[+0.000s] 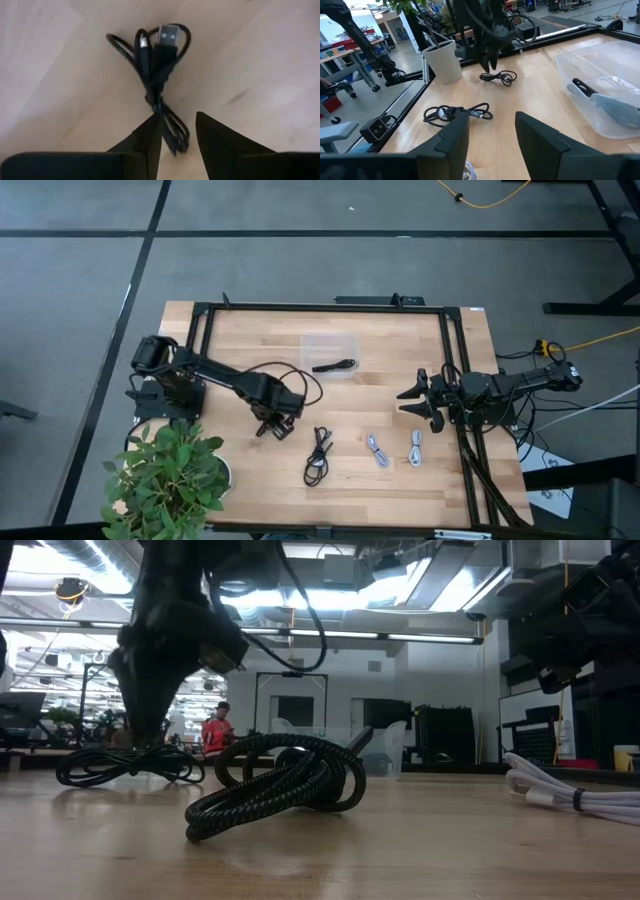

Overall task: Pick and place USB-C Cables
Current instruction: Put the top black charger cable into the transparent bin

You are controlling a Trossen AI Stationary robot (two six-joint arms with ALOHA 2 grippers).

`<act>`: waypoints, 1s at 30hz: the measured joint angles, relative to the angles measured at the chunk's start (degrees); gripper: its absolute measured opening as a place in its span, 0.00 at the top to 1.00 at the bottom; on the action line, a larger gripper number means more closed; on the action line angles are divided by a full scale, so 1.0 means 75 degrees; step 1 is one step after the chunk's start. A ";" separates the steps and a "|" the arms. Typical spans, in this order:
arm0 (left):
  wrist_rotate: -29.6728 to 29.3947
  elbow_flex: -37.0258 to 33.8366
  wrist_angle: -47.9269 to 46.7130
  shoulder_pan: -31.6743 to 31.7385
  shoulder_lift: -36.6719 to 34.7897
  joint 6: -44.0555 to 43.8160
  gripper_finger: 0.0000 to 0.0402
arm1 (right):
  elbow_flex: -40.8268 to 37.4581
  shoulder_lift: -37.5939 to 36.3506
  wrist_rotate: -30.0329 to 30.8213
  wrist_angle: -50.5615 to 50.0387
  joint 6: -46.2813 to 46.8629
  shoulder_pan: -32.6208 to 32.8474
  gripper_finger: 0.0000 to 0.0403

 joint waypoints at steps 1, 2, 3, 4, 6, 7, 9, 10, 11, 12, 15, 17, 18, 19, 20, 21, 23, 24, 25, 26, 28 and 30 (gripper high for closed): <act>-0.0105 0.0000 -0.0013 -0.0060 0.0022 -0.0073 0.72 | 0.0000 0.0014 0.0003 0.0009 -0.0002 0.0000 0.59; -0.0152 0.0015 0.0061 -0.0110 0.0098 -0.0135 0.72 | 0.0000 0.0023 0.0000 -0.0002 0.0000 0.0000 0.59; -0.0161 0.0018 0.0195 -0.0150 0.0183 -0.0153 0.72 | 0.0000 0.0024 0.0000 -0.0008 0.0000 0.0000 0.59; -0.0189 -0.0004 0.0167 -0.0199 0.0255 -0.0157 0.72 | 0.0000 0.0030 0.0000 -0.0003 0.0000 0.0000 0.59; -0.0236 0.0034 0.0164 -0.0276 0.0427 -0.0265 0.72 | 0.0000 0.0061 0.0000 0.0005 0.0032 0.0000 0.59; -0.0296 0.0017 0.0165 -0.0306 0.0544 -0.0357 0.72 | -0.0003 0.0041 0.0000 -0.0017 0.0038 0.0000 0.59; -0.0379 0.0011 0.0047 -0.0376 0.0810 -0.0489 0.72 | -0.0003 0.0068 0.0001 0.0020 0.0041 0.0000 0.59; -0.0398 0.0034 0.0051 -0.0405 0.0933 -0.0505 0.72 | -0.0003 0.0077 0.0000 0.0015 0.0045 0.0000 0.59; -0.0412 0.0019 0.0003 -0.0432 0.1048 -0.0502 0.72 | -0.0006 0.0076 -0.0002 -0.0021 0.0045 0.0000 0.59; -0.0425 0.0020 0.0001 -0.0471 0.1165 -0.0497 0.72 | -0.0006 0.0097 0.0001 0.0000 0.0045 0.0000 0.59; -0.0437 0.0051 0.0077 -0.0538 0.1348 -0.0503 0.72 | -0.0006 0.0126 0.0000 -0.0018 0.0050 0.0000 0.59; -0.0398 0.0052 0.0080 -0.0531 0.1459 -0.0510 0.72 | -0.0006 0.0149 0.0003 0.0018 0.0052 0.0000 0.59; -0.0383 0.0037 0.0090 -0.0521 0.1460 -0.0529 0.72 | -0.0006 0.0152 0.0000 -0.0008 0.0052 0.0000 0.59; -0.0362 0.0037 0.0092 -0.0521 0.1463 -0.0546 0.73 | -0.0006 0.0152 0.0000 -0.0007 0.0052 0.0000 0.59; -0.0344 0.0037 0.0096 -0.0523 0.1464 -0.0547 0.74 | -0.0006 0.0152 0.0000 0.0005 0.0052 0.0000 0.59; -0.0322 0.0037 0.0100 -0.0515 0.1469 -0.0553 0.76 | -0.0006 0.0152 0.0000 0.0001 0.0054 0.0000 0.59; -0.0233 0.0034 0.0121 -0.0486 0.1472 -0.0611 0.82 | -0.0004 0.0152 0.0000 -0.0002 0.0055 0.0000 0.59; -0.0211 0.0034 0.0123 -0.0480 0.1474 -0.0643 0.86 | -0.0006 0.0152 0.0000 0.0001 0.0055 0.0000 0.59; -0.0204 0.0034 0.0124 -0.0482 0.1474 -0.0663 0.92 | -0.0006 0.0155 0.0000 0.0001 0.0052 0.0000 0.59; -0.0211 0.0034 0.0138 -0.0486 0.1475 -0.0662 0.95 | -0.0006 0.0155 0.0000 -0.0002 0.0055 0.0000 0.59; -0.0134 0.0035 0.0150 -0.0491 0.1431 -0.0648 0.98 | -0.0006 0.0155 0.0000 0.0001 0.0054 0.0000 0.59; -0.0072 0.0147 0.0073 -0.0483 0.1434 -0.0632 0.98 | -0.0006 0.0155 0.0000 -0.0002 0.0053 0.0000 0.59</act>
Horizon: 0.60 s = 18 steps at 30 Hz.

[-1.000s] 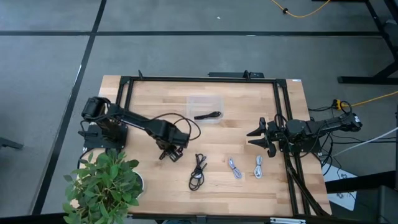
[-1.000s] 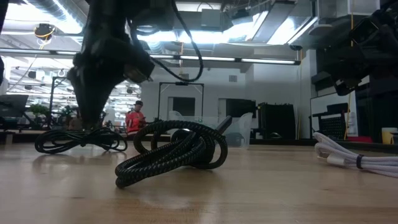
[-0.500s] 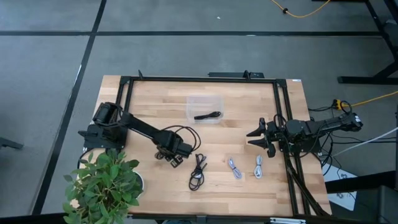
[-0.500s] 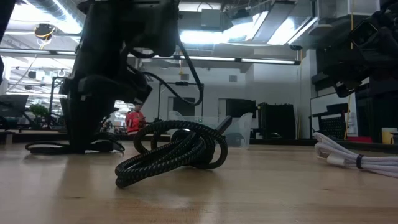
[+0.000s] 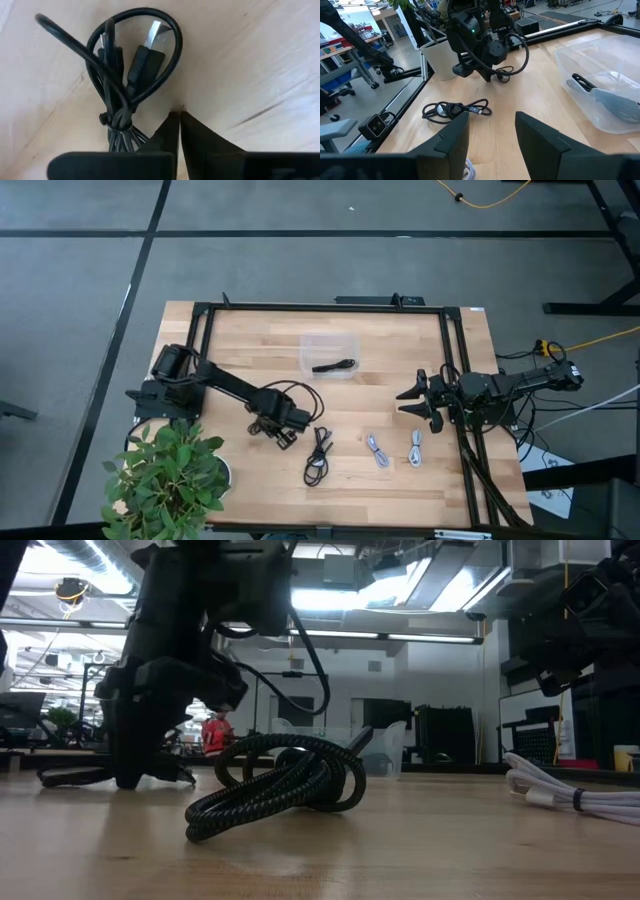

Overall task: Pick and place USB-C Cables
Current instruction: Put the top black charger cable into the transparent bin

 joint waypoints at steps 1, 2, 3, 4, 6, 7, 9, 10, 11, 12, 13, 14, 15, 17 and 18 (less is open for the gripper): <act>-0.0021 0.0119 -0.0112 -0.0009 0.0029 0.0063 0.99 | 0.0000 0.0000 0.0000 -0.0001 0.0002 0.0000 0.59; -0.0104 0.0277 -0.0264 -0.0025 0.0069 0.0151 1.00 | 0.0000 0.0000 0.0000 -0.0001 -0.0001 0.0000 0.59; -0.0202 0.0466 -0.0477 -0.0031 0.0082 0.0213 1.00 | 0.0000 0.0000 0.0000 -0.0001 0.0001 0.0000 0.59; -0.0289 0.0684 -0.0695 -0.0034 0.0055 0.0299 0.99 | 0.0000 0.0000 0.0000 -0.0001 -0.0001 0.0000 0.59; -0.0607 0.1055 -0.0955 -0.0029 0.0015 0.0519 0.97 | 0.0000 0.0000 0.0000 -0.0003 -0.0001 0.0000 0.59; -0.0795 0.1178 -0.1130 -0.0026 0.0021 0.0559 0.97 | 0.0000 0.0000 0.0000 -0.0001 -0.0001 0.0000 0.59; -0.1135 0.1350 -0.1594 -0.0020 0.0038 0.0534 0.95 | 0.0000 0.0000 0.0000 -0.0004 0.0002 0.0000 0.59; -0.1219 0.1409 -0.1742 -0.0008 0.0032 0.0515 0.94 | 0.0000 0.0000 0.0000 -0.0001 -0.0001 0.0000 0.59; -0.1227 0.1423 -0.1904 0.0000 0.0024 0.0507 0.93 | 0.0000 0.0000 0.0000 -0.0004 0.0002 0.0000 0.59; -0.1222 0.1423 -0.2020 0.0008 0.0023 0.0501 0.93 | 0.0000 0.0000 0.0000 -0.0004 0.0000 0.0000 0.59; -0.1217 0.1423 -0.2143 0.0009 0.0026 0.0496 0.92 | 0.0000 0.0000 0.0000 -0.0004 0.0002 0.0000 0.59; -0.1215 0.1423 -0.2271 0.0012 0.0026 0.0491 0.91 | 0.0000 0.0000 0.0000 -0.0004 0.0001 0.0000 0.59; -0.1212 0.1424 -0.2334 0.0012 0.0023 0.0491 0.90 | 0.0000 0.0000 0.0000 -0.0004 0.0002 0.0000 0.59; -0.1215 0.1426 -0.2385 0.0012 0.0023 0.0502 0.89 | 0.0000 0.0000 0.0000 -0.0004 0.0000 0.0000 0.59; -0.1215 0.1426 -0.2386 0.0012 0.0023 0.0566 0.88 | 0.0000 0.0000 0.0000 -0.0004 -0.0001 0.0000 0.59</act>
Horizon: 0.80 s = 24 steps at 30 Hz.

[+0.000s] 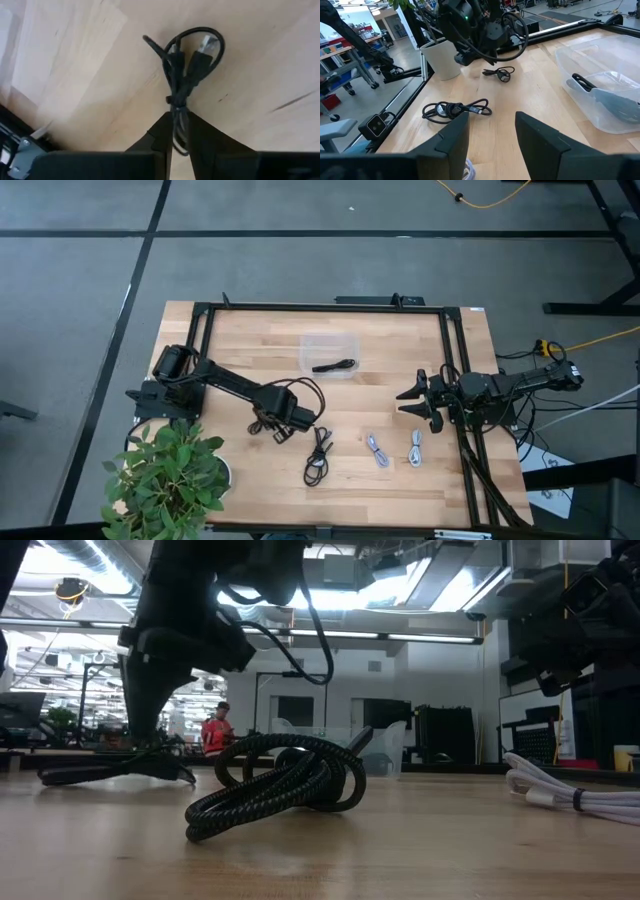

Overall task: Pick and place USB-C Cables
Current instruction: Put the top black charger cable into the transparent bin

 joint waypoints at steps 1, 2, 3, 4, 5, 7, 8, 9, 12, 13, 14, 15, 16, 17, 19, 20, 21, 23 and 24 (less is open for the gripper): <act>0.0000 0.0000 0.0001 0.0000 0.0000 0.0115 0.88 | 0.0000 0.0000 0.0000 0.0000 0.0003 0.0000 0.59; 0.0003 0.0000 0.0004 0.0000 0.0000 0.0227 0.88 | 0.0000 0.0000 0.0000 0.0000 0.0001 0.0000 0.59; 0.0002 0.0000 0.0008 0.0000 0.0000 0.0347 0.88 | 0.0000 0.0000 0.0000 0.0000 0.0003 0.0000 0.59; 0.0000 0.0003 0.0017 -0.0006 0.0000 0.0388 0.88 | 0.0000 0.0000 0.0000 0.0000 0.0003 0.0000 0.59; -0.0003 0.0003 0.0030 -0.0031 0.0000 0.0390 0.88 | 0.0000 0.0000 0.0000 0.0000 0.0003 0.0000 0.59; -0.0066 0.0006 0.0059 -0.0053 0.0004 0.0373 0.88 | 0.0000 0.0000 0.0000 0.0000 0.0003 0.0000 0.59; -0.0083 0.0006 0.0071 -0.0055 0.0006 0.0347 0.88 | 0.0000 0.0000 0.0000 0.0001 0.0003 0.0000 0.59; -0.0087 0.0006 0.0069 -0.0058 0.0005 0.0340 0.88 | 0.0000 0.0000 0.0000 0.0001 0.0003 0.0001 0.59; 0.0113 0.0006 0.0063 -0.0053 0.0003 0.0350 0.86 | 0.0000 0.0000 0.0000 0.0000 0.0003 0.0001 0.59; 0.0165 0.0006 0.0043 -0.0044 0.0006 0.0350 0.84 | 0.0000 0.0000 0.0000 0.0002 0.0003 0.0002 0.59; 0.0212 0.0006 0.0013 -0.0033 0.0006 0.0350 0.83 | 0.0000 0.0000 0.0000 0.0000 0.0003 0.0003 0.59; 0.0221 0.0006 -0.0010 -0.0029 0.0005 0.0350 0.81 | 0.0000 0.0000 0.0000 0.0001 0.0003 0.0002 0.59; 0.0221 0.0006 -0.0011 -0.0029 0.0004 0.0343 0.79 | 0.0000 0.0000 0.0000 0.0000 0.0003 0.0003 0.59; 0.0216 -0.0003 -0.0009 -0.0026 0.0005 0.0331 0.76 | 0.0000 0.0000 0.0000 0.0000 0.0003 0.0002 0.59; 0.0220 -0.0077 0.0006 -0.0017 0.0005 0.0299 0.72 | 0.0000 0.0000 0.0000 0.0002 0.0003 0.0001 0.59; 0.0228 -0.0131 0.0025 -0.0017 0.0004 0.0236 0.70 | 0.0000 0.0000 0.0000 0.0001 0.0003 0.0002 0.59; 0.0230 -0.0201 0.0054 -0.0017 0.0005 0.0178 0.69 | 0.0001 0.0000 0.0000 0.0000 0.0003 0.0001 0.59; 0.0272 -0.0380 0.0228 -0.0017 0.0006 0.0120 0.65 | 0.0000 0.0000 0.0000 0.0000 0.0003 0.0003 0.59; 0.0296 -0.0475 0.0340 -0.0015 0.0006 0.0125 0.64 | 0.0000 0.0000 0.0000 0.0000 0.0003 0.0003 0.59</act>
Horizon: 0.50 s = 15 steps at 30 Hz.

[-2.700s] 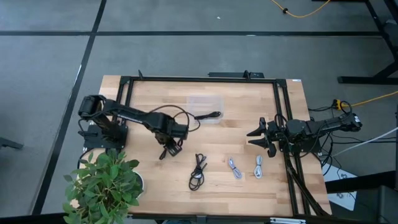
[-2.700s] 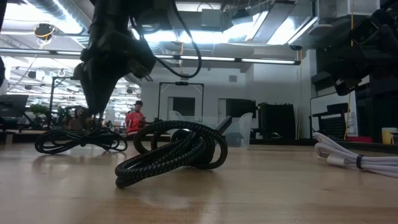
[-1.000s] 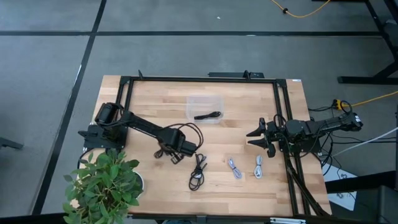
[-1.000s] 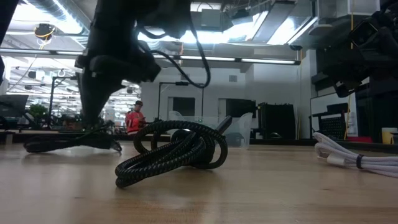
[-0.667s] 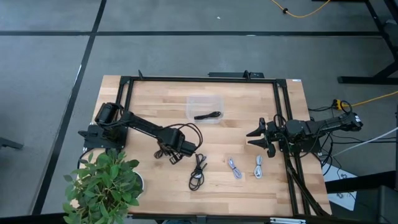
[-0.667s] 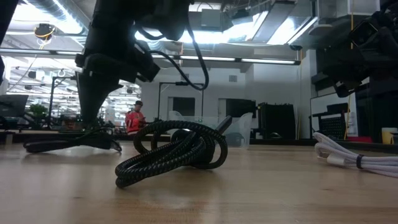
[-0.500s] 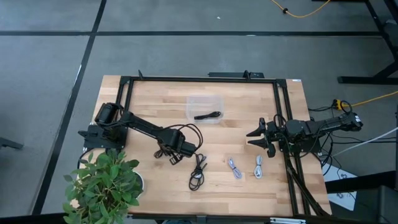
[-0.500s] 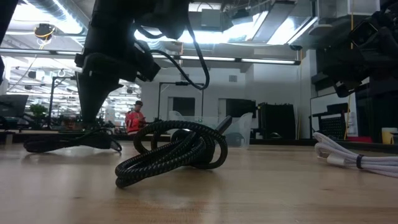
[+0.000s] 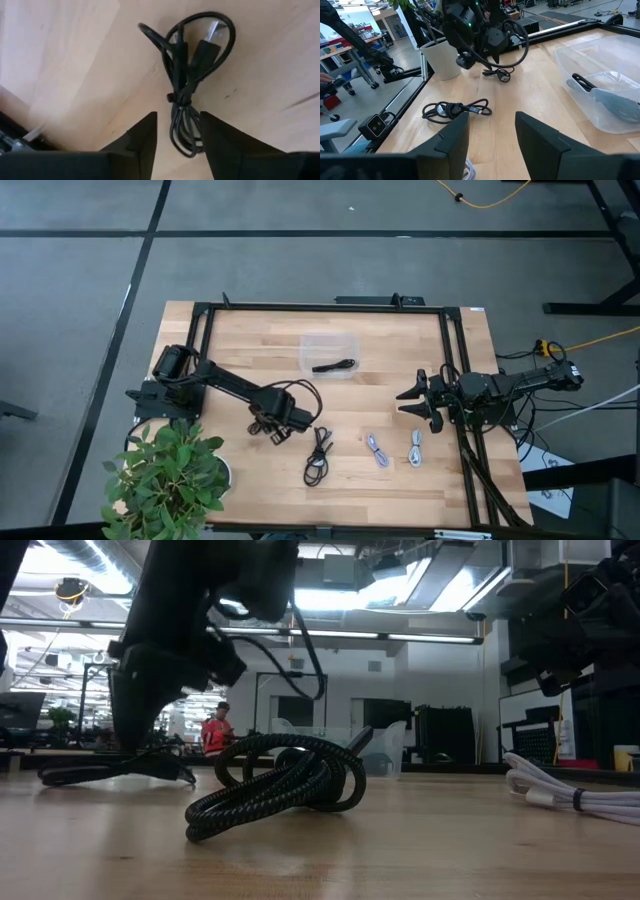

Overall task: Pick and place USB-C Cables
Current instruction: Put the top black charger cable into the transparent bin

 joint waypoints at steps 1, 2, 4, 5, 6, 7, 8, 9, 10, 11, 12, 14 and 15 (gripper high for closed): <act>-0.0001 -0.0073 0.0107 -0.0002 0.0000 0.0033 0.63 | 0.0000 0.0000 0.0000 0.0001 0.0000 0.0000 0.59; -0.0014 -0.0149 0.0209 -0.0001 0.0000 0.0044 0.62 | 0.0000 0.0000 0.0000 0.0003 0.0000 0.0000 0.59; -0.0059 -0.0328 0.0513 0.0042 0.0000 0.0054 0.61 | 0.0000 0.0000 -0.0001 0.0000 0.0000 0.0000 0.59; -0.0069 -0.0426 0.0691 0.0075 0.0000 0.0060 0.61 | 0.0000 0.0000 0.0000 0.0000 0.0000 -0.0002 0.59; -0.0077 -0.0523 0.0917 0.0106 0.0000 0.0116 0.61 | 0.0000 0.0000 0.0000 0.0000 0.0000 0.0000 0.59; -0.0055 -0.0628 0.1133 0.0140 0.0000 0.0232 0.61 | 0.0000 0.0000 -0.0001 0.0000 0.0000 -0.0002 0.59; -0.0028 -0.0742 0.1344 0.0179 0.0000 0.0341 0.61 | 0.0001 0.0000 -0.0001 0.0001 0.0000 -0.0001 0.59; 0.0016 -0.0862 0.1573 0.0219 -0.0003 0.0439 0.61 | 0.0001 0.0000 0.0000 0.0000 0.0000 0.0000 0.59; 0.0093 -0.0999 0.1811 0.0268 -0.0049 0.0524 0.61 | 0.0002 0.0000 -0.0001 0.0000 0.0003 -0.0002 0.59; 0.0150 -0.1128 0.1989 0.0320 -0.0067 0.0600 0.61 | 0.0002 0.0000 0.0000 0.0002 0.0002 -0.0001 0.59; 0.0190 -0.1187 0.2045 0.0364 -0.0067 0.0633 0.61 | 0.0003 0.0000 -0.0001 0.0001 0.0000 -0.0002 0.59; 0.0199 -0.1215 0.2025 0.0434 -0.0064 0.0673 0.63 | 0.0003 0.0000 0.0000 0.0003 0.0000 0.0000 0.59; 0.0221 -0.1216 0.2029 0.0475 -0.0060 0.0707 0.65 | 0.0003 0.0000 0.0000 0.0003 0.0000 -0.0003 0.59</act>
